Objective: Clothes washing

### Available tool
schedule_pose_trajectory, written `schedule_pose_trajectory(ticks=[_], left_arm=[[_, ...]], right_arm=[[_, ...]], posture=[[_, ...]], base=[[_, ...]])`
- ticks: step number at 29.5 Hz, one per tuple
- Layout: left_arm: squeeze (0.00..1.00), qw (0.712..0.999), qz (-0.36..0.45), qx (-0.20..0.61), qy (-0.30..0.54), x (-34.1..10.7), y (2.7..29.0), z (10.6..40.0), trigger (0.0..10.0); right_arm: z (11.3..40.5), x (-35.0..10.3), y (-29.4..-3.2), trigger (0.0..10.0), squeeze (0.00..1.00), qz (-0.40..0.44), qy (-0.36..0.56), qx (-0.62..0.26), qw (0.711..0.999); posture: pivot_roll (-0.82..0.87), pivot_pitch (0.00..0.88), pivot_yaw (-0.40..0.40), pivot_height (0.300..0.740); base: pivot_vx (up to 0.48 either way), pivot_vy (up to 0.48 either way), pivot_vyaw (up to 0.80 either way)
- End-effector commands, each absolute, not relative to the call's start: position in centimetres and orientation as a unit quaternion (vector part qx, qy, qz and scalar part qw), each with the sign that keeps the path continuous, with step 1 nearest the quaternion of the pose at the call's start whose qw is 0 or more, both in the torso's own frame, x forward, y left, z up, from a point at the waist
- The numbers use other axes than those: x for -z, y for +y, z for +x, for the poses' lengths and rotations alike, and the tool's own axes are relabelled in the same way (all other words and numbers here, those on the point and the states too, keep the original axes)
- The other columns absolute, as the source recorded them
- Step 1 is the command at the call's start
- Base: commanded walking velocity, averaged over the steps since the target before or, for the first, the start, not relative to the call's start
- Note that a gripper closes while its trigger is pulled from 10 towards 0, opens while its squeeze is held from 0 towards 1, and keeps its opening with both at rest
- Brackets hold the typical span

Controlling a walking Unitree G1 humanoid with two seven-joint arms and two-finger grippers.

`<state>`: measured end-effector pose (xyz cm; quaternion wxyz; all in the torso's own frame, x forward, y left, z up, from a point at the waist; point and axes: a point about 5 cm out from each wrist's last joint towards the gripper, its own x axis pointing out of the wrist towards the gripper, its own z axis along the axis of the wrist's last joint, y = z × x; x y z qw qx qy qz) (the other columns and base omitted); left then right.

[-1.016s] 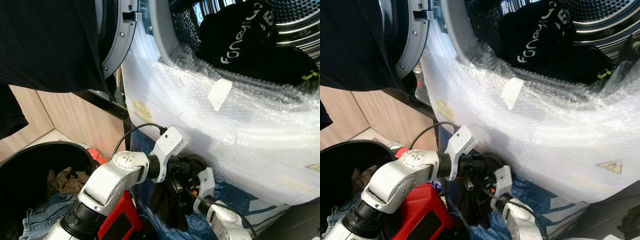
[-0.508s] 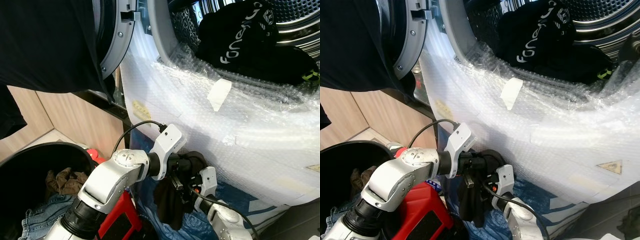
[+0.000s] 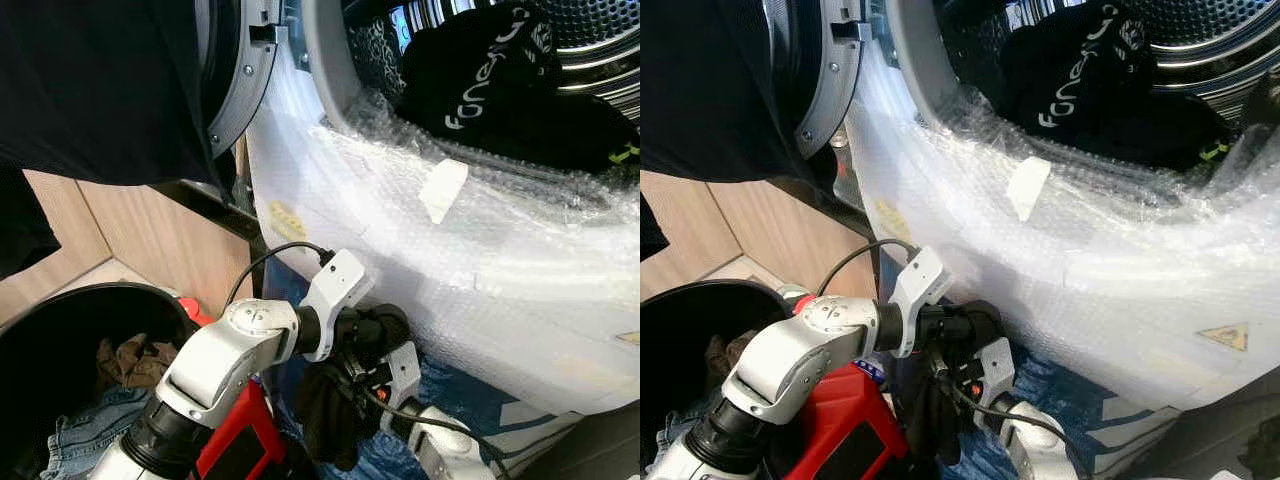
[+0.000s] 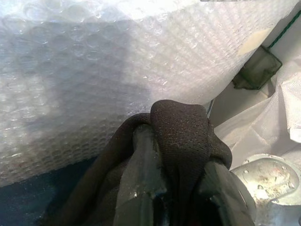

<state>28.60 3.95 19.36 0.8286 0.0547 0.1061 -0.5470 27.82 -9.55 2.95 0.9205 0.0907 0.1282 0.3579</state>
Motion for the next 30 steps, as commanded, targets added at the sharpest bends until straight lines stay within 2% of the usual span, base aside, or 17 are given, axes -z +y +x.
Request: schedule_pose_trajectory(ticks=[1,7,17,18,19,20,25,26,30], left_arm=[[0.00,0.818,0.064,0.565,0.087,-20.1,3.3,28.0,0.0],[0.00,0.816,0.062,0.569,0.082,-20.1,2.6,28.0,0.0],[0.00,0.836,0.058,0.540,0.079,-20.5,4.1,28.4,0.0],[0.00,0.839,0.058,0.535,0.078,-20.5,4.2,28.5,0.9],[0.00,0.839,0.061,0.535,0.078,-20.5,4.3,28.5,0.9],[0.00,0.841,0.063,0.532,0.075,-20.5,4.5,28.5,10.0],[0.00,0.833,0.058,0.542,0.090,-20.4,5.0,27.8,10.0],[1.00,0.839,0.057,0.534,0.091,-20.3,5.0,27.8,10.0],[1.00,0.846,0.057,0.522,0.092,-20.3,5.2,27.8,10.0]], right_arm=[[27.7,-3.1,-9.4,0.0,0.00,0.087,0.121,-0.364,0.919],[27.5,-3.2,-9.7,0.0,0.00,0.088,0.117,-0.358,0.922],[27.5,-3.6,-8.1,0.0,0.00,0.098,0.110,-0.376,0.915],[27.5,-3.6,-8.0,0.0,0.00,0.097,0.109,-0.378,0.914],[27.5,-3.7,-8.0,0.0,0.00,0.097,0.109,-0.380,0.914],[27.4,-3.7,-8.0,0.0,0.00,0.098,0.109,-0.382,0.912],[27.2,-3.5,-8.2,0.0,0.00,0.109,0.112,-0.385,0.910],[27.1,-3.3,-8.2,0.0,0.00,0.103,0.117,-0.387,0.909],[27.1,-3.2,-8.2,0.0,0.00,0.094,0.121,-0.388,0.909]], posture=[[0.13,0.042,-0.055,0.740],[0.11,0.045,-0.066,0.740],[0.13,0.058,-0.059,0.740],[0.13,0.058,-0.059,0.740],[0.13,0.058,-0.059,0.740],[0.14,0.067,-0.058,0.740],[0.16,0.077,-0.061,0.740],[0.16,0.081,-0.062,0.740],[0.16,0.081,-0.065,0.740]], base=[[0.000,0.000,0.00],[0.000,0.000,0.00],[0.000,0.000,0.00],[0.000,0.000,0.00],[0.000,0.000,0.00],[0.000,0.000,0.00],[0.000,0.000,0.00],[0.000,0.000,0.00],[0.000,0.000,0.00]])
